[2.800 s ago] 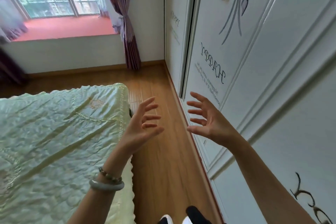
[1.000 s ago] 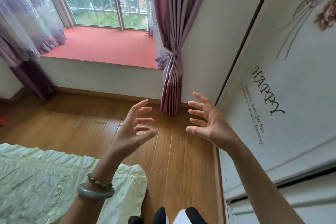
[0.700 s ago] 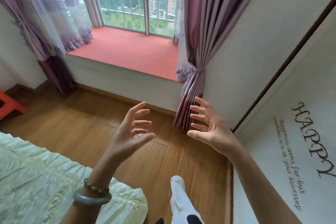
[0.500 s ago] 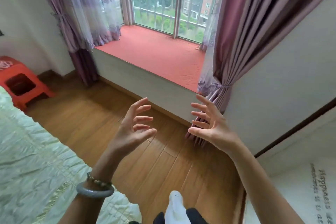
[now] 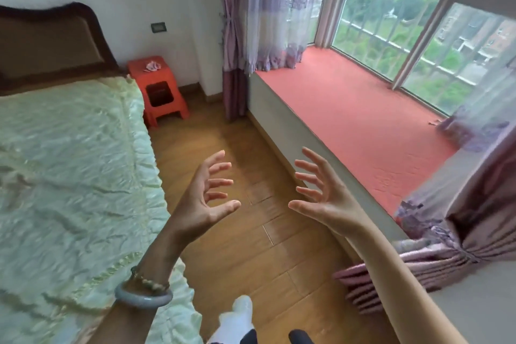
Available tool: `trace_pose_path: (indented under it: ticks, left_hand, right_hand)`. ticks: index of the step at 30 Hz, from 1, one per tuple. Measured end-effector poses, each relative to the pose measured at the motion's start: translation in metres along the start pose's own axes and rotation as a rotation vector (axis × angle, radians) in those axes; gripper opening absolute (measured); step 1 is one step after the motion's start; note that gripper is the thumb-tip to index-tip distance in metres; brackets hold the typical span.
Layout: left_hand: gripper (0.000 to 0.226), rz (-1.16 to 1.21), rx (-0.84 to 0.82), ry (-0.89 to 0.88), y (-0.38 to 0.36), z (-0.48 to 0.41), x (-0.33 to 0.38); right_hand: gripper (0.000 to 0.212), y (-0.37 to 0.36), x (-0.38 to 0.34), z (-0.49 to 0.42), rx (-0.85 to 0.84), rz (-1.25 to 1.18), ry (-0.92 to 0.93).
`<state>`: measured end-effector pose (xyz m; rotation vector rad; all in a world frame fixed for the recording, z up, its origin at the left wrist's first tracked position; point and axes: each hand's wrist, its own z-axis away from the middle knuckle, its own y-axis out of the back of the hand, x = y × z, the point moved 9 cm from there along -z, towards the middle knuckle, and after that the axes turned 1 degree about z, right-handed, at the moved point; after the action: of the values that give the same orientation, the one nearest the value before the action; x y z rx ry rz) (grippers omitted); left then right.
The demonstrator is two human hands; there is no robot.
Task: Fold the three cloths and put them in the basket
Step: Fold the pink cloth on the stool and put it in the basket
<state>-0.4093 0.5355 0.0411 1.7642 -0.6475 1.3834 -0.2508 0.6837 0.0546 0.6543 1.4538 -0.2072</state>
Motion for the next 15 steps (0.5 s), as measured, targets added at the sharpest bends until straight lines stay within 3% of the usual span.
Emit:
trace_pose_path:
  ticks: [15]
  left_hand:
    - [0.089,0.024,0.239,0.012,0.116,-0.217,-0.053]
  right_hand:
    - [0.091,-0.018,0.007,-0.300,-0.192,-0.026,0.064]
